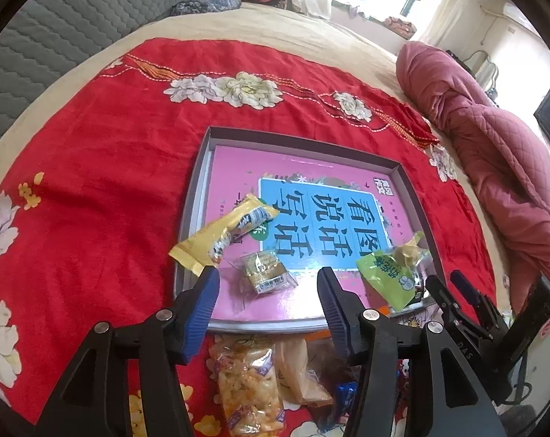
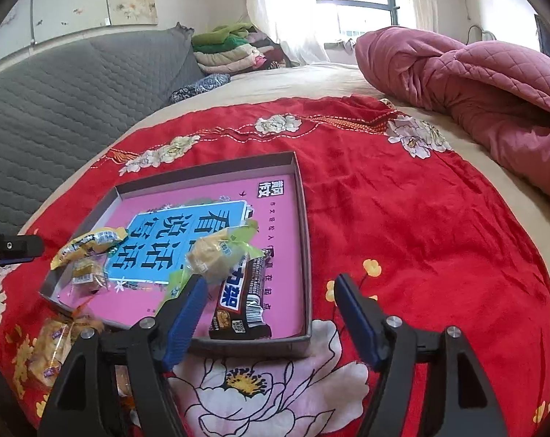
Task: Organize snacks
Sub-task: 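Lower both bags into the box and open both grippers, then withdraw both grippers from the box back toward the snack pile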
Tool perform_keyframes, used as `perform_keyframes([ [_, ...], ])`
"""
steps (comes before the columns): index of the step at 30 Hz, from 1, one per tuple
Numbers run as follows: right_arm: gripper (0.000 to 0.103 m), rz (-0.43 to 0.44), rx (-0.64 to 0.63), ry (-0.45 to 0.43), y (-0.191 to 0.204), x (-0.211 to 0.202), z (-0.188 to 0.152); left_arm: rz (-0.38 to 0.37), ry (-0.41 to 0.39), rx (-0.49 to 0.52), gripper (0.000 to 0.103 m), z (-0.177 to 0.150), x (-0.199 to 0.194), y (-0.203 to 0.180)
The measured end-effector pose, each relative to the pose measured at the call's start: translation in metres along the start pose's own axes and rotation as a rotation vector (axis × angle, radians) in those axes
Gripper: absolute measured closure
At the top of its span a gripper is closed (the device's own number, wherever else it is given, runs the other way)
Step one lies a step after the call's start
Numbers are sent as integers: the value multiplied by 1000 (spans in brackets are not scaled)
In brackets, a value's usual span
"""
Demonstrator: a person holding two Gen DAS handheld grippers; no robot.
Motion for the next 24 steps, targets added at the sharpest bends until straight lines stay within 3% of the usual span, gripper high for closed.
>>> perform_keyframes([
  [24, 31, 38, -20, -44, 24, -46, 6, -12, -1, 21, 45, -9, -19, 0],
])
Point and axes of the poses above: each gripper's, at about its wrist camera, not at the fingertips, and x roughly the way its jaws point, y to its left, z to its top, the point moved 9 cm from there along x, roughly the way its jaws point, and after that the axes turned 1 degree about -y, right-handed, at the moved point
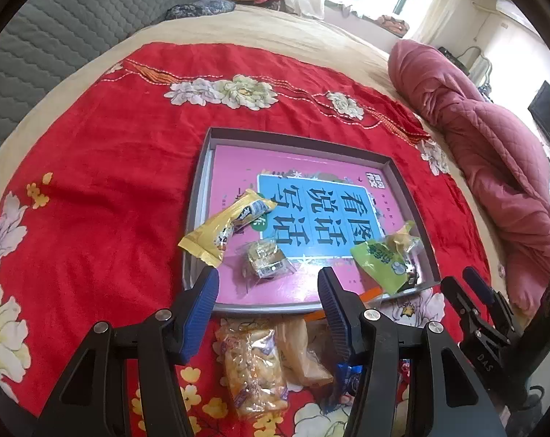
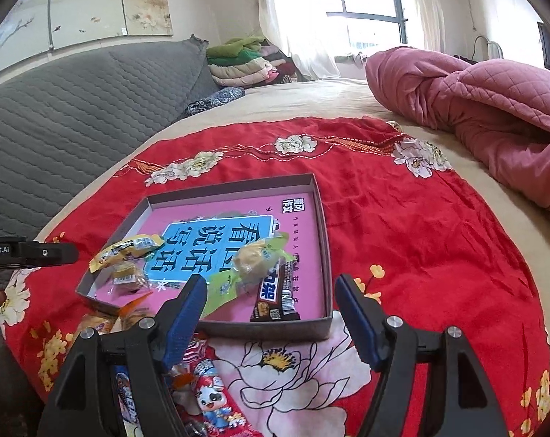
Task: Organize snacks
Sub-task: 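Withdraw both grippers from the box back toward the snack pile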
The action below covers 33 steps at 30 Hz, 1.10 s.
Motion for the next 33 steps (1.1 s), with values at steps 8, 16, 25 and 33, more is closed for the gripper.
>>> perform_keyframes([
  [8, 31, -3, -12, 13, 7, -6, -5, -1, -5, 3, 45, -2, -8, 3],
  [16, 31, -16, -17, 14, 7, -12, -8, -19, -7, 18, 45, -6, -14, -1],
  [25, 31, -27, -17, 12, 4, -23, -10, -36, 0, 37, 45, -12, -19, -8],
  [33, 31, -24, -33, 16, 7, -30, -15, -44, 15, 52, 41, -22, -21, -15],
])
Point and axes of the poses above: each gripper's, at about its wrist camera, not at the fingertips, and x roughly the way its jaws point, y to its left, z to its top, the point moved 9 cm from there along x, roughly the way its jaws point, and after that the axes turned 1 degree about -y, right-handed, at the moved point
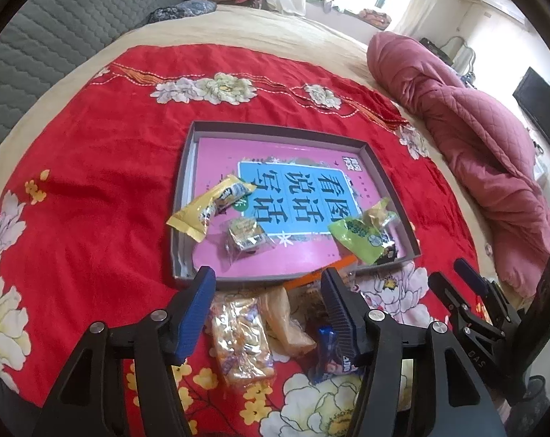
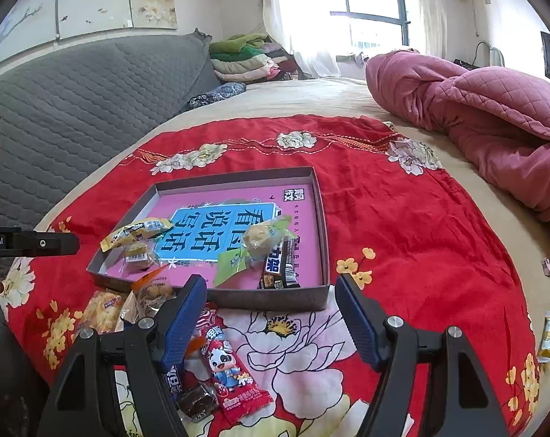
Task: Organize snacks
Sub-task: 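Withdraw both grippers from the box back toward the snack pile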
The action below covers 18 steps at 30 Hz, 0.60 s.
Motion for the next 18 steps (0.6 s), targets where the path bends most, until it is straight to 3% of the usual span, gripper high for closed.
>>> perform_keyframes([
  [18, 30, 9, -25, 4, 5, -6, -1, 18, 46, 5, 41, -20, 0, 4],
])
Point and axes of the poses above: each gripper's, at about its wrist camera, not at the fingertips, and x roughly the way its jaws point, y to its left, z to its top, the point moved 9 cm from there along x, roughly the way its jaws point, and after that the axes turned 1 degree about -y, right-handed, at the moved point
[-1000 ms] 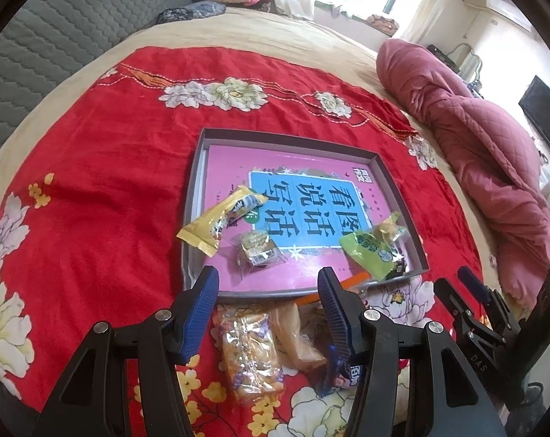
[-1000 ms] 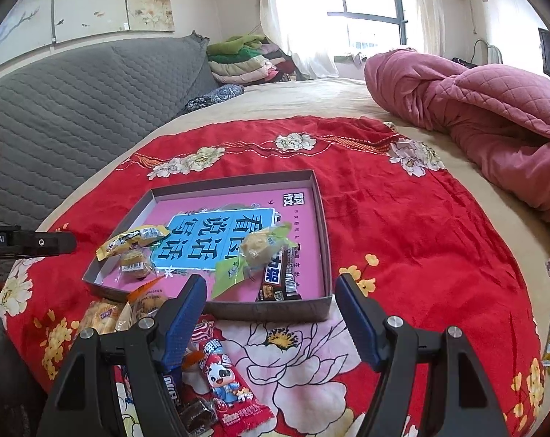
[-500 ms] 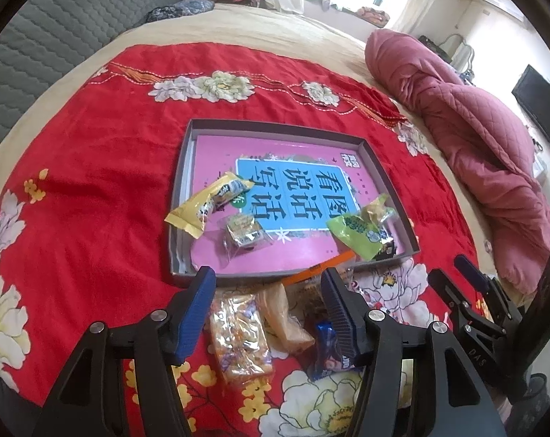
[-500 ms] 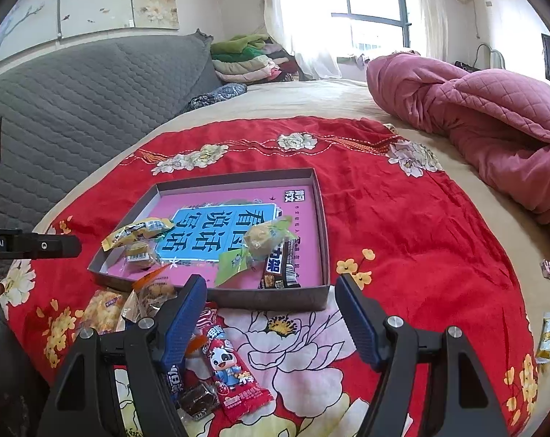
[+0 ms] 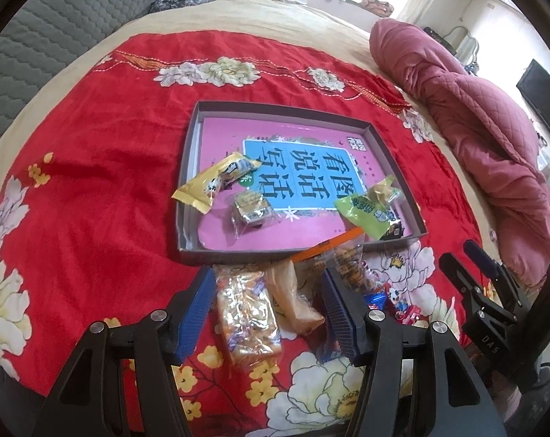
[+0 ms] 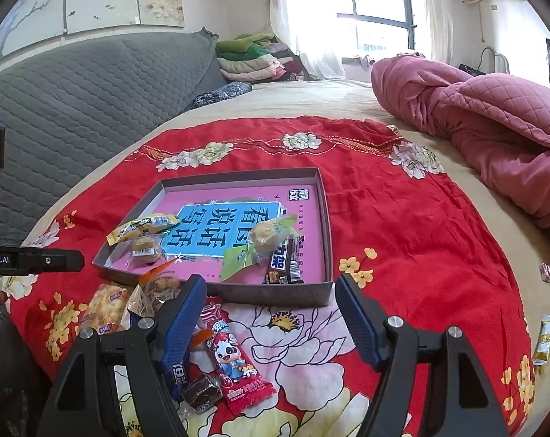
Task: Organize snacks
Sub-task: 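Withdraw both grippers from the box back toward the snack pile, then grasp the red cow-print candy stick with the right gripper while the left grasps the clear puffed-snack bag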
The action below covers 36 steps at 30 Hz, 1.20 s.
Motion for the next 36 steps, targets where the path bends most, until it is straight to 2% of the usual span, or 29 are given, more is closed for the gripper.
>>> perform_keyframes([
  [11, 30, 13, -19, 20, 4, 0, -5, 17, 34, -16, 41, -12, 4, 13],
  [26, 30, 72, -98, 212, 20, 30, -47, 8, 138, -57, 41, -39, 31, 20],
  [36, 30, 83, -139, 275, 25, 42, -64, 12, 169, -70, 41, -47, 42, 23],
])
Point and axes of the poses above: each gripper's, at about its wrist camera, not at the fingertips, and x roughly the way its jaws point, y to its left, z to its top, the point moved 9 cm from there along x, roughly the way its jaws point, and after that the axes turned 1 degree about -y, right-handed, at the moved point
